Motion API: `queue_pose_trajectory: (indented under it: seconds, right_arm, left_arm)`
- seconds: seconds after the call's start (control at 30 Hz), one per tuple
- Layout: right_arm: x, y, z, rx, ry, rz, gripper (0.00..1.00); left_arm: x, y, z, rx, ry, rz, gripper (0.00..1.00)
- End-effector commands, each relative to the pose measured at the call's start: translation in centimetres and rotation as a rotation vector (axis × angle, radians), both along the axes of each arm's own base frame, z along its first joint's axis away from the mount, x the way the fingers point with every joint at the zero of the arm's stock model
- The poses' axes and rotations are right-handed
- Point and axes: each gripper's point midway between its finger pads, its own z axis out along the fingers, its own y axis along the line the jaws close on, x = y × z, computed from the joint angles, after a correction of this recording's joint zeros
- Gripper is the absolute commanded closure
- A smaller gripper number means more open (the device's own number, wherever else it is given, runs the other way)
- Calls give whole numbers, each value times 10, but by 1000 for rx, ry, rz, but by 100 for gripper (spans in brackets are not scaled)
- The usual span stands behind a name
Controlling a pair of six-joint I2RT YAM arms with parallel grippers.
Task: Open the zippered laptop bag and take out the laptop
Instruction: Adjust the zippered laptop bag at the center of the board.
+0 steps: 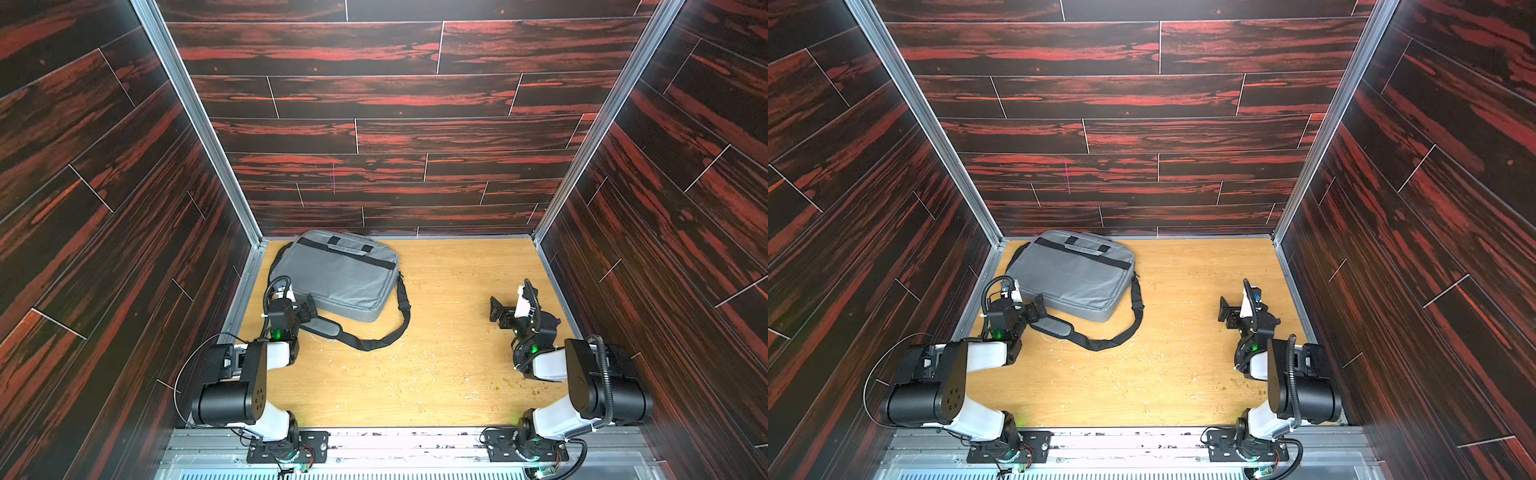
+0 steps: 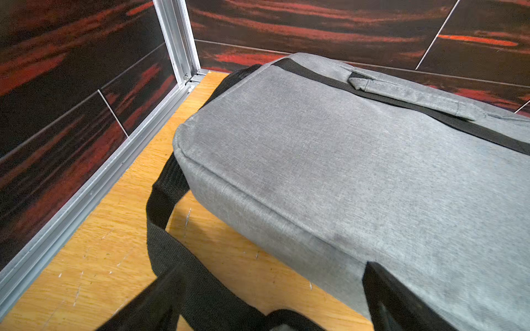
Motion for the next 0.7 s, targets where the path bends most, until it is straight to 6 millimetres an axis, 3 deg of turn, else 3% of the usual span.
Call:
queue_pose_trajectory:
  seconds: [0.0, 0.17, 0.37, 0.53, 0.67]
  right_arm:
    - [4, -3, 11, 3, -18, -10, 1]
    - [1, -2, 34, -1, -20, -7, 1]
    - [1, 9, 85, 4, -42, 56, 1]
    - [1, 26, 126, 63, -47, 153, 1]
    - [1, 41, 135, 135, 33, 225, 1]
  left_arm:
    - [-2, 5, 16, 12, -41, 32, 0]
    - [-14, 10, 47, 0, -15, 71, 0]
    - [-34, 14, 87, -90, 56, 147, 0]
    - [-59, 12, 99, -256, 154, 245, 0]
    - [-77, 1, 99, -382, 193, 280, 0]
